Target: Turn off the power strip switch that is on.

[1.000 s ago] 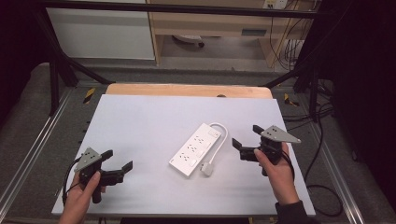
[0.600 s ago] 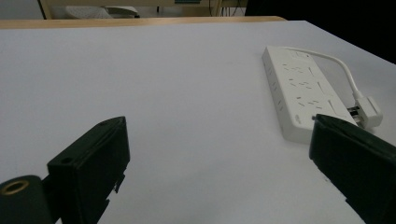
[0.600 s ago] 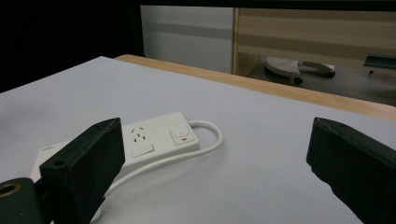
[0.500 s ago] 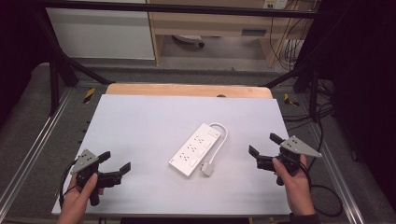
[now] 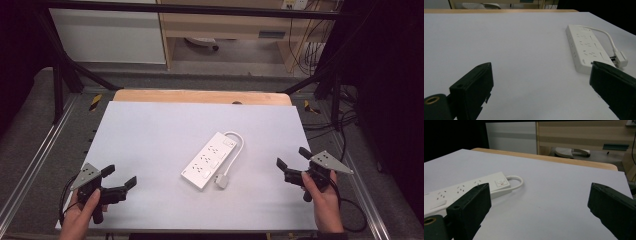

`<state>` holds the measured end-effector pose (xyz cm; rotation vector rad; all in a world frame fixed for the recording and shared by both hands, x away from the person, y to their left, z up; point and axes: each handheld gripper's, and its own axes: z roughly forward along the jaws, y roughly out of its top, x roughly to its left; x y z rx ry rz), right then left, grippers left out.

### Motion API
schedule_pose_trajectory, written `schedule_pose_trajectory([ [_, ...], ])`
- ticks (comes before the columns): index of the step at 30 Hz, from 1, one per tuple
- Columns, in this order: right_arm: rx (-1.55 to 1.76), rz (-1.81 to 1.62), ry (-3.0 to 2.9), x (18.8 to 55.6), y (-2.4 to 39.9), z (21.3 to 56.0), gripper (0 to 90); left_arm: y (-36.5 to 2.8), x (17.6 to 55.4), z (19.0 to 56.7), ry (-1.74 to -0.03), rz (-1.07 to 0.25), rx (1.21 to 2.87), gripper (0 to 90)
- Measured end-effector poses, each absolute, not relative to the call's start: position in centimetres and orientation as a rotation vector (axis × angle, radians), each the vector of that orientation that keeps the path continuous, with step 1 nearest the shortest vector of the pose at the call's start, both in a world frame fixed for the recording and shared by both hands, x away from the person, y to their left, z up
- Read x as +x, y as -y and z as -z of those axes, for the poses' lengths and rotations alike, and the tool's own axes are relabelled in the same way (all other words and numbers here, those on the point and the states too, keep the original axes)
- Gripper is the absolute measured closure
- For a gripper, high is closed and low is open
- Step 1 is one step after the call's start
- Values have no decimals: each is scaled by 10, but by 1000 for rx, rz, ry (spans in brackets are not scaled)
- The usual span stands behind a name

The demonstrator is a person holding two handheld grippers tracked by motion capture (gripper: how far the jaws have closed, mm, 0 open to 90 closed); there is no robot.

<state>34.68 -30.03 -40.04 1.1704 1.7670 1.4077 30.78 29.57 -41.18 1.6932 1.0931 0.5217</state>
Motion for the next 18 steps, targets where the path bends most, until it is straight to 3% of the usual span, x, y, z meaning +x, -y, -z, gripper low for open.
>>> schedule_pose_trajectory([
  [18, 1257, -1327, -1889, 364, 295, 435, 42, -294, 310, 413, -1094, -522, 1700, 52],
])
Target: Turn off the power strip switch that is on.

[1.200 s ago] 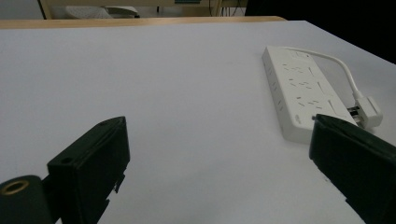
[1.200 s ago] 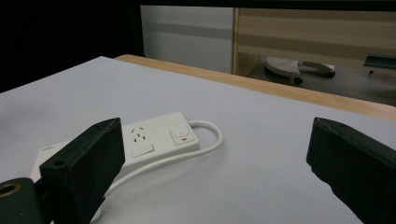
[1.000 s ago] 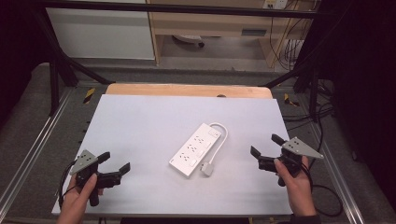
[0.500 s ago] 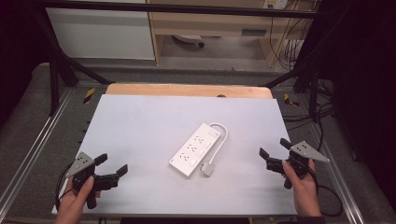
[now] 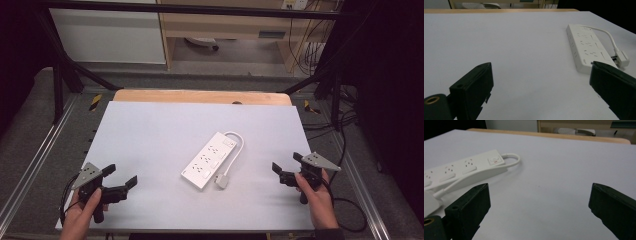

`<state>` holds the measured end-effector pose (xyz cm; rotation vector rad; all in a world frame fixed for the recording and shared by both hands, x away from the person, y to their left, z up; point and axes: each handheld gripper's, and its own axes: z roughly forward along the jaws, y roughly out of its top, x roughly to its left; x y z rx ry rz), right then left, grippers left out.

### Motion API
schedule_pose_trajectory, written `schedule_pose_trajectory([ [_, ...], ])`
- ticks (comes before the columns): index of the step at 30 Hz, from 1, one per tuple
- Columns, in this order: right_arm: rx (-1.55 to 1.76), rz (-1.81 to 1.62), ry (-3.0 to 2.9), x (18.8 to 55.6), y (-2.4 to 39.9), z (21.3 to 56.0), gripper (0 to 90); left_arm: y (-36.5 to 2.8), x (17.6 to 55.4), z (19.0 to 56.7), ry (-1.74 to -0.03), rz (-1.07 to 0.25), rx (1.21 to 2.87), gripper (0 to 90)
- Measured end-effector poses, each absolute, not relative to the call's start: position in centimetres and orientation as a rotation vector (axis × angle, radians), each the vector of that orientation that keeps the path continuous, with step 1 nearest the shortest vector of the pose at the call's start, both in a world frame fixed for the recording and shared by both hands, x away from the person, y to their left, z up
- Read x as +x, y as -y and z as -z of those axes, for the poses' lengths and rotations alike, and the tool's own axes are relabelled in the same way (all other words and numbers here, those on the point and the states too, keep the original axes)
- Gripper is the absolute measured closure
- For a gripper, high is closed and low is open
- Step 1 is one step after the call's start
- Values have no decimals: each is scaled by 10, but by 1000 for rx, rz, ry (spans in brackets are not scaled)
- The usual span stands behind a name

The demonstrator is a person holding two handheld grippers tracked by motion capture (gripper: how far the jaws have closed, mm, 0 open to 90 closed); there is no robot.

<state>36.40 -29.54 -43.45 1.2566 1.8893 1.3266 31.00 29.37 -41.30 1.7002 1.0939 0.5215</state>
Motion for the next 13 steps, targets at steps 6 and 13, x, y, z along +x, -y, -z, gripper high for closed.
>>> schedule_pose_trajectory([
  [6, 1257, -1196, -2015, 374, 274, 449, 29, -293, 310, 414, -1095, -522, 1705, 52],
  [13, 1344, -1018, -2016, 385, 270, 459, 31, -291, 312, 414, -1086, -522, 1718, 52],
])
